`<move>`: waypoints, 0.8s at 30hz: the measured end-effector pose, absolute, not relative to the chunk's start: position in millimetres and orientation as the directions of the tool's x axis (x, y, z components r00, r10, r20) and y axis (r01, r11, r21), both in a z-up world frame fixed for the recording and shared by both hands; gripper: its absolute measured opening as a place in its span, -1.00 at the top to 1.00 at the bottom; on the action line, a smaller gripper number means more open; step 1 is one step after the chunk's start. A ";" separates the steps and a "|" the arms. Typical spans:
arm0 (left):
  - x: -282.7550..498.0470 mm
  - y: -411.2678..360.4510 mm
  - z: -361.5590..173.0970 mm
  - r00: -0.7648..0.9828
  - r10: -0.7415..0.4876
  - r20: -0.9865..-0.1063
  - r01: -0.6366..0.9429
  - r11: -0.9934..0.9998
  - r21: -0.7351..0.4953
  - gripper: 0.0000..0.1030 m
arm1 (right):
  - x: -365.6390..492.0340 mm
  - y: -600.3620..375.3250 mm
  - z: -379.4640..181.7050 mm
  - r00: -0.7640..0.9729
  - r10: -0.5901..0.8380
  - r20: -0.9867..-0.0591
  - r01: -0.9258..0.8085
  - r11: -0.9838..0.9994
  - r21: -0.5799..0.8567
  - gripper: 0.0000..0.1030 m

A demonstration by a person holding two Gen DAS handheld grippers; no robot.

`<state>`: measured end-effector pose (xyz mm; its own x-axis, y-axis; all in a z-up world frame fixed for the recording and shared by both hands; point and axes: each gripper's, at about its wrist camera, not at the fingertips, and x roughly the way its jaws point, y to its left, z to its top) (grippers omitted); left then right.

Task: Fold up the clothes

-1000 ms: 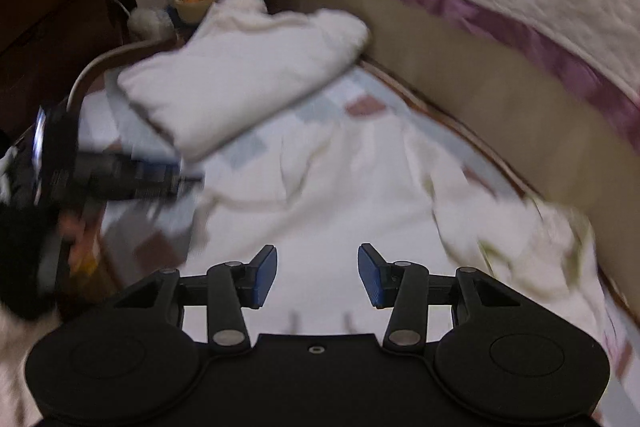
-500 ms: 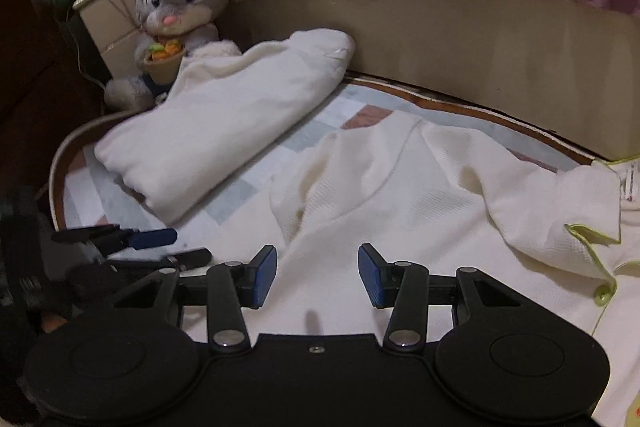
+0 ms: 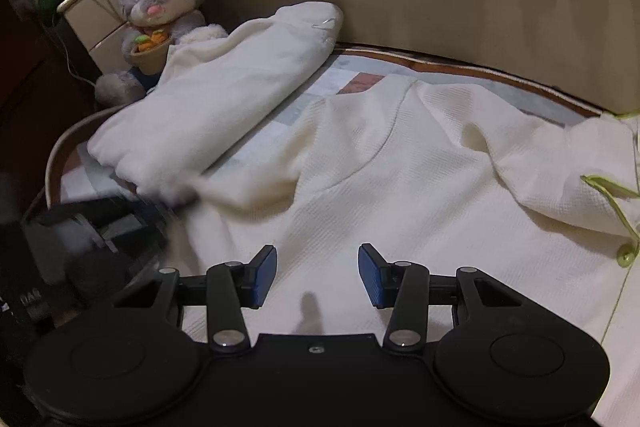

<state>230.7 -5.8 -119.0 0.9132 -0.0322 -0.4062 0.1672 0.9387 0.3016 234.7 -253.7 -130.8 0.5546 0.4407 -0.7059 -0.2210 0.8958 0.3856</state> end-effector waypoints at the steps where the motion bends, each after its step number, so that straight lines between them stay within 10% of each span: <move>1: 227.2 -4.1 -112.7 0.942 0.007 -0.335 0.113 0.934 0.338 0.87 | 234.6 -253.9 -129.3 0.547 0.457 -0.702 -0.216 0.887 0.409 0.02; 8: 208.7 -9.7 -98.5 0.953 -0.158 -0.258 0.230 0.932 0.281 0.87 | 229.4 -237.2 -126.3 0.468 0.590 -0.658 -0.235 0.801 0.551 0.01; 16: 174.0 -39.2 -96.5 0.741 -0.584 -0.331 0.617 0.787 -0.006 0.87 | 233.9 -301.8 -164.7 0.562 0.770 -0.303 0.189 0.238 0.953 -0.09; 22: 159.3 -62.8 -105.4 0.614 -0.702 -0.360 0.751 0.661 -0.009 0.86 | 234.9 -300.0 -171.0 0.497 0.726 -0.476 0.194 0.442 0.876 -0.24; 24: 153.6 -67.1 -108.3 0.578 -0.719 -0.385 0.776 0.631 -0.012 0.75 | 235.6 -298.8 -177.2 0.495 0.740 -0.454 0.170 0.430 0.887 0.40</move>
<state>153.6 -67.1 -108.3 0.5785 -0.7190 -0.3853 0.7758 0.6308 -0.0123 235.6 -298.8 -177.2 0.4955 0.7404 -0.4541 0.1705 0.4298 0.8867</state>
